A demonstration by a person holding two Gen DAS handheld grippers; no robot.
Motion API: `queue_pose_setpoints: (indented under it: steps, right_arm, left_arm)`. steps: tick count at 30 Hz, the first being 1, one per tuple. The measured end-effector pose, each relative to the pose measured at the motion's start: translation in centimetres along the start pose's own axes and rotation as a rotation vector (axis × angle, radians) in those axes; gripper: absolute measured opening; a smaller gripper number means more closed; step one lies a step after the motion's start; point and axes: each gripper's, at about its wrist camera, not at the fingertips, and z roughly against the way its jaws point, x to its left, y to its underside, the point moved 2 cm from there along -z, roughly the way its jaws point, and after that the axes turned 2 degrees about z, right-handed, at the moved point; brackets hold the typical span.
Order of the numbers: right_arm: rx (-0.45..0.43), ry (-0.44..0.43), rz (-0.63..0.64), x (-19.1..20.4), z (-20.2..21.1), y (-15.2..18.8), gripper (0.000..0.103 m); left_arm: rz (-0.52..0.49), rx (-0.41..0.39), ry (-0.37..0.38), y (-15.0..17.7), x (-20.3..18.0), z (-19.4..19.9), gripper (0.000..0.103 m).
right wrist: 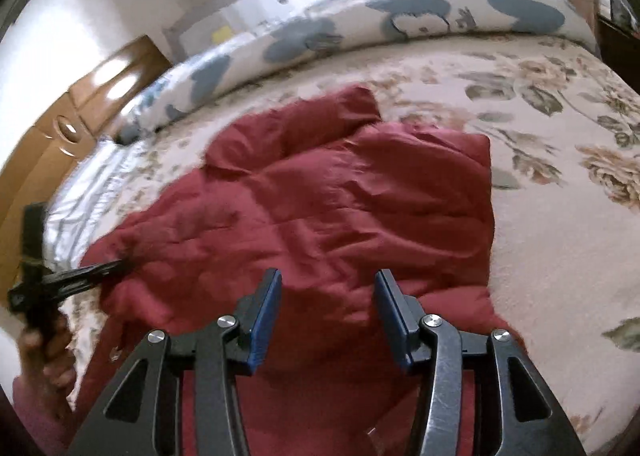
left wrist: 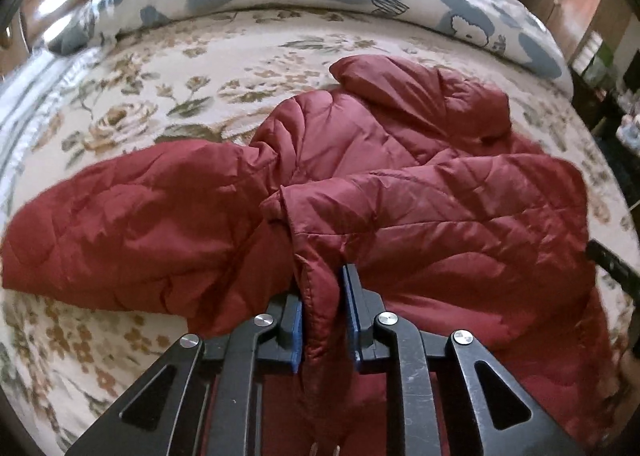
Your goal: Fold large clothes
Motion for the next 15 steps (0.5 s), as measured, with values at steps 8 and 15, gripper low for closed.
queue_pose_setpoints:
  steps: [8, 15]
  right_arm:
    - [0.053, 0.058, 0.022, -0.8, -2.8, 1.5, 0.049]
    - [0.043, 0.069, 0.021, -0.6, -3.1, 1.5, 0.049]
  left_arm:
    - [0.115, -0.142, -0.01, 1.7, 2.9, 6.7, 0.039]
    - [0.024, -0.129, 0.111, 3.1, -1.6, 6.7, 0.04]
